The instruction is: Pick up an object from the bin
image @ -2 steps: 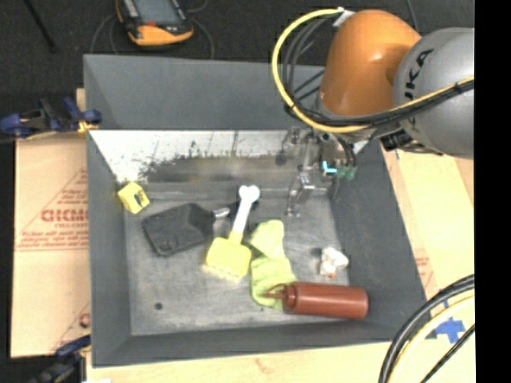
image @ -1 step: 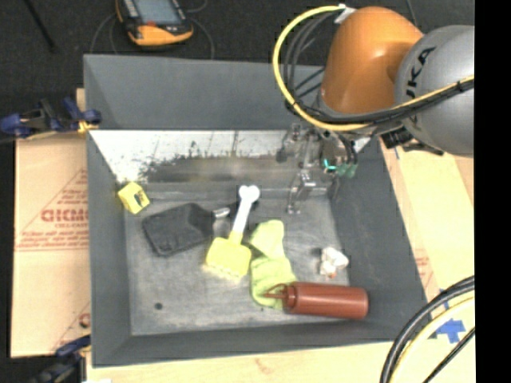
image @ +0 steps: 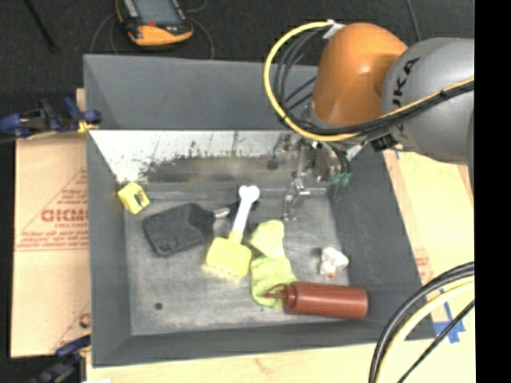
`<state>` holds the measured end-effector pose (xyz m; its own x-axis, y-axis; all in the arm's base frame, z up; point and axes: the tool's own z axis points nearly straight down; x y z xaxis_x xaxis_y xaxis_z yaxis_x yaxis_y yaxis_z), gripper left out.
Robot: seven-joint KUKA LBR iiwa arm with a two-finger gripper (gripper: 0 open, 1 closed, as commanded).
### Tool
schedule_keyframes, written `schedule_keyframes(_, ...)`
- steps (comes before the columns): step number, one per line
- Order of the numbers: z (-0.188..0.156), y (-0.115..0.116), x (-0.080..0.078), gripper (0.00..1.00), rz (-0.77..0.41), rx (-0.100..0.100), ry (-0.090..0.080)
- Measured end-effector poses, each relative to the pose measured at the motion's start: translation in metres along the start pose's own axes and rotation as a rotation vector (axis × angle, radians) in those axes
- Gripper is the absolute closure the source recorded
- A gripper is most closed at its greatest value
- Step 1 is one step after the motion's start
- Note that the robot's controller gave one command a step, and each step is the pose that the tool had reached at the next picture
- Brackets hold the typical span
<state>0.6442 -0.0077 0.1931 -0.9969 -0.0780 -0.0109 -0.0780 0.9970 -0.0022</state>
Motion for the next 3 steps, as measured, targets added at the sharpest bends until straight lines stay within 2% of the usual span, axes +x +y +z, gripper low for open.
schedule_keyframes(1,0.02,0.004,0.014,0.0,-0.228,-0.003,0.011)
schedule_keyframes(2,0.041,0.011,0.024,0.0,-0.395,-0.002,0.004)
schedule_keyframes(3,0.066,0.015,0.022,0.0,-0.288,-0.004,0.006)
